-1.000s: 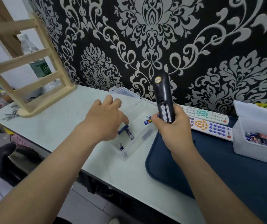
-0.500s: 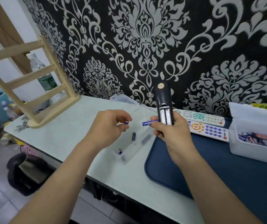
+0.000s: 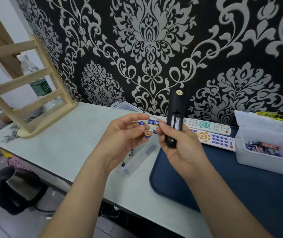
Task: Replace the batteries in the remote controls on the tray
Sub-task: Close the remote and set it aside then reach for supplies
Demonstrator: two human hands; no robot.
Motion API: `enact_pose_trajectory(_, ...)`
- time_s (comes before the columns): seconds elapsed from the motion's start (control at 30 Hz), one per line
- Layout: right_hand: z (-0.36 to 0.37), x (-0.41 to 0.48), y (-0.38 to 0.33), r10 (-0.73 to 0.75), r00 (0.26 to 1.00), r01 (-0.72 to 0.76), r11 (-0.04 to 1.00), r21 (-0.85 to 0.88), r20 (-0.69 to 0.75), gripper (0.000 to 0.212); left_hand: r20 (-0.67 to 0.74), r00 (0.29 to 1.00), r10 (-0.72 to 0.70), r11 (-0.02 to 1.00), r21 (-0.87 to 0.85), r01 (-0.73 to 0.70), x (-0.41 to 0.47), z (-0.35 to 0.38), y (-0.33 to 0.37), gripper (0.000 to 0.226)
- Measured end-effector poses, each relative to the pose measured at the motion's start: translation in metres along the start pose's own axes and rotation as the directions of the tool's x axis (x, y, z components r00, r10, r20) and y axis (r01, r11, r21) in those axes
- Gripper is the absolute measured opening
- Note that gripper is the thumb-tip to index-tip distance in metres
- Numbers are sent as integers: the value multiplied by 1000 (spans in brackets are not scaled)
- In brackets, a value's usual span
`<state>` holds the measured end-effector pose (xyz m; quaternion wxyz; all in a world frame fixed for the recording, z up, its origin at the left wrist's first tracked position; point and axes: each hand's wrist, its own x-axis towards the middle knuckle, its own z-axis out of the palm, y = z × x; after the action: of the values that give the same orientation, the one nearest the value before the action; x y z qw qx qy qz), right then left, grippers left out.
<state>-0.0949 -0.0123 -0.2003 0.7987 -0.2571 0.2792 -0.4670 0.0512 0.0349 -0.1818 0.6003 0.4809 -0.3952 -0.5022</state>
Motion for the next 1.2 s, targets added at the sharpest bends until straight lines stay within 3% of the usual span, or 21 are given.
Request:
enact_pose_trajectory(0.27,0,-6,-5,-34,999,35,992,-121,14,19,-26,993,112,982,153,-107,1,25,-4,17)
enact_pose_trajectory(0.37,2,-9,-9,-26,1000,26,993,-116,-5,8,-37,991,126,981,152,-119,2,26,-1,17)
enact_pose_trajectory(0.5,3,-11,-20,23,999,-24,999,-43,-24,28,-42,998,56,997,-45,-58,4,28,4,19)
enact_pose_trajectory(0.63,0,-10,-19,19,1000,-21,994,-109,-18,32,41,997,-58,955,-289,68,5,38,5,14)
enact_pose_trajectory(0.87,-3,-9,-23,3,999,-7,994,-111,-38,31,143,965,-219,741,-620,260,7,51,8,10)
enact_pose_trajectory(0.93,-5,-9,-24,-2,999,-4,994,-110,-52,32,110,969,-221,816,-524,246,8,52,10,12)
enact_pose_trajectory(1.03,-6,-9,-25,-30,996,16,986,-166,-83,29,-6,994,-105,987,-124,103,9,56,8,20)
enact_pose_trajectory(1.2,-8,-13,-27,-88,992,61,961,-271,-89,25,-45,978,203,949,254,-185,9,66,2,12)
